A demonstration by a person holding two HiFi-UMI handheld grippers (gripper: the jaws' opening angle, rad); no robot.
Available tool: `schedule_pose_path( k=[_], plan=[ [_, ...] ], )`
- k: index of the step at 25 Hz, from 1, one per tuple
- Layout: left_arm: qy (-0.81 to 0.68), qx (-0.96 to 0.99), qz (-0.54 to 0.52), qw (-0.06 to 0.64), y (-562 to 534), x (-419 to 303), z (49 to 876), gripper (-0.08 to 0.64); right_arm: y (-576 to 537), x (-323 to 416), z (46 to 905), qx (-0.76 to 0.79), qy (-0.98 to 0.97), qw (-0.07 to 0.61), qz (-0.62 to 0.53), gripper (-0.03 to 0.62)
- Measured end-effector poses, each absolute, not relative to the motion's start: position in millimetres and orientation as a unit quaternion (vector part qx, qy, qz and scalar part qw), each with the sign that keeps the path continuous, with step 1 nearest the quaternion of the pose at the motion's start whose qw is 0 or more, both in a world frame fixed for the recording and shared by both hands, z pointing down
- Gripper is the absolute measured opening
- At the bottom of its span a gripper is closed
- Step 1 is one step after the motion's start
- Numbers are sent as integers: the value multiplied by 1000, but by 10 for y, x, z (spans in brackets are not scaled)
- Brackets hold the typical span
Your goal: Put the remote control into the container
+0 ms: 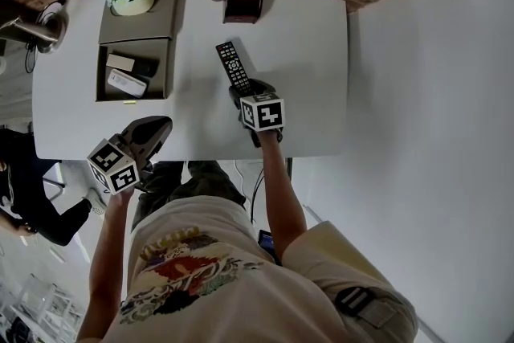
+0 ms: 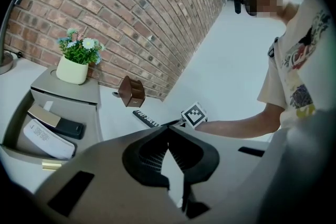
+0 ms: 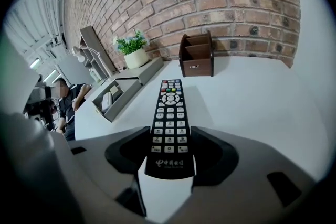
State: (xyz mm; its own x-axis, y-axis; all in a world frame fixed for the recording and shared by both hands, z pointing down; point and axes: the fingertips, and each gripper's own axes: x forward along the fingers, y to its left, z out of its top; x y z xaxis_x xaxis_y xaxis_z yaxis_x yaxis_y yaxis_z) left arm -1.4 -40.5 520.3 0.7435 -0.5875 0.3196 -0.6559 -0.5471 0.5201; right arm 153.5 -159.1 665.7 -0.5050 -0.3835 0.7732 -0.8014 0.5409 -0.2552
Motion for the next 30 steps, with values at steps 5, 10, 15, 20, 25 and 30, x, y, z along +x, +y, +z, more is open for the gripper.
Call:
schedule_pose_path(
  k=[5,10,15,20,25,30],
  plan=[
    [-353,880,54,313,-414,43,5194,5,-1615,1512,6541,361,-820,340,285,245],
    [-352,883,55,306,-425,57,5146,5,-1570,1510,6455,359,-823,341,277,245],
    [-360,883,50,295,-475,20,5090,5,-1516,1456,6387,347,-832,341,266,245],
    [-365,883,40,292,-504,-13,5029,5,-1489,1391,6247,339,-842,334,252,245],
    [-371,881,35,291,-503,-78,5014,5,-1475,1318,6121,333,-848,336,240,245],
    [-377,881,33,284,-532,-179,4975,5,-1466,1178,6045,319,-857,334,229,245]
  ],
)
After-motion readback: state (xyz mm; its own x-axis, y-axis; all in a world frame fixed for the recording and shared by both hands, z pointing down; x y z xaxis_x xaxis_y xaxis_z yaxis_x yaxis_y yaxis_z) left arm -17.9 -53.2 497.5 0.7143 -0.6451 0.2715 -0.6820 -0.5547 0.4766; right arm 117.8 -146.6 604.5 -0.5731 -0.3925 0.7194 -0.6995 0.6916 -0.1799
